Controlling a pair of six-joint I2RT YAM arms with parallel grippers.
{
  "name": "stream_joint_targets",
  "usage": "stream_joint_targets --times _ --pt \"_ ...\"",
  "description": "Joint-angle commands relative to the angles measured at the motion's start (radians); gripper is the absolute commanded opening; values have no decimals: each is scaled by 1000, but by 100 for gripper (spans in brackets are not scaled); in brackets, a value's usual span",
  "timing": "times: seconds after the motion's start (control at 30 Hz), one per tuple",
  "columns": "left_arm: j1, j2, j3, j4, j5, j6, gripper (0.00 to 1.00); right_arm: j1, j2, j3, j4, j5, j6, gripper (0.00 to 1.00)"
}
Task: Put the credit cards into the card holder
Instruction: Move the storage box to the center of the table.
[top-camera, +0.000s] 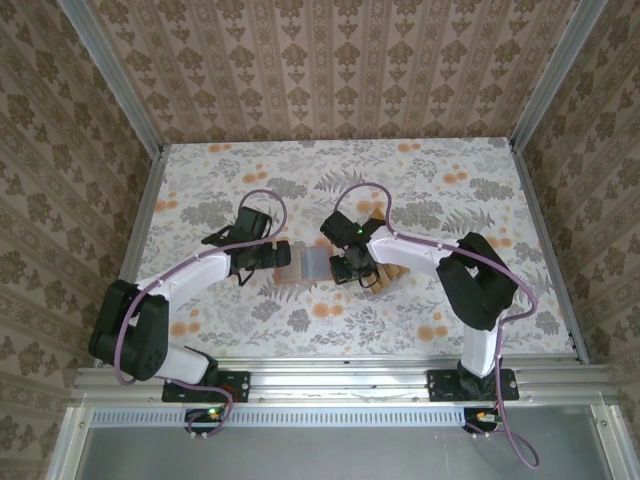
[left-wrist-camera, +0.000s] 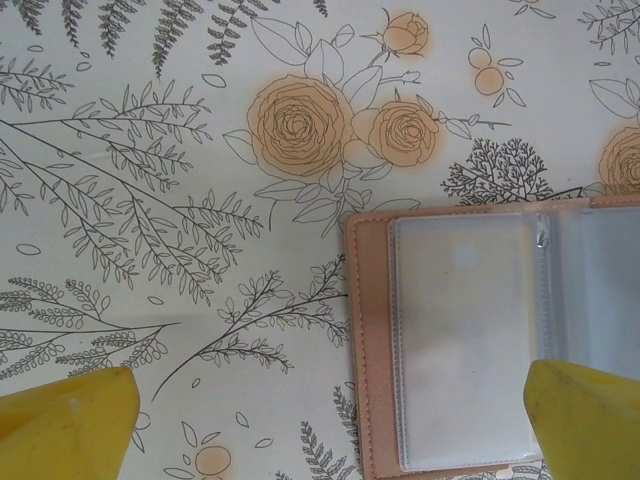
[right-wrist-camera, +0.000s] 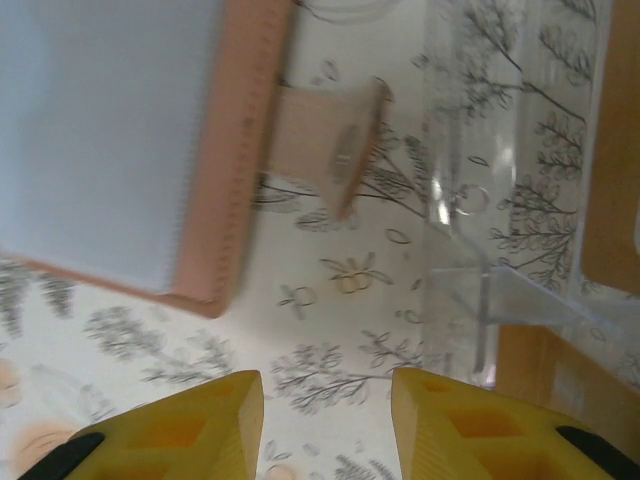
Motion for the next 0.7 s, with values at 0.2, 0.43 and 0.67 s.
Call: stream_joint_targets --times 0.2,0.43,0.67 --pt "-8 15 39 -28 -17 3 100 -70 26 -28 7 77 7 39" --pt "-15 17 52 -35 -22 2 100 -130 24 -25 13 82 1 39" --pt "-20 21 67 -48 -23 10 100 -197 -7 14 -11 15 -32 39"
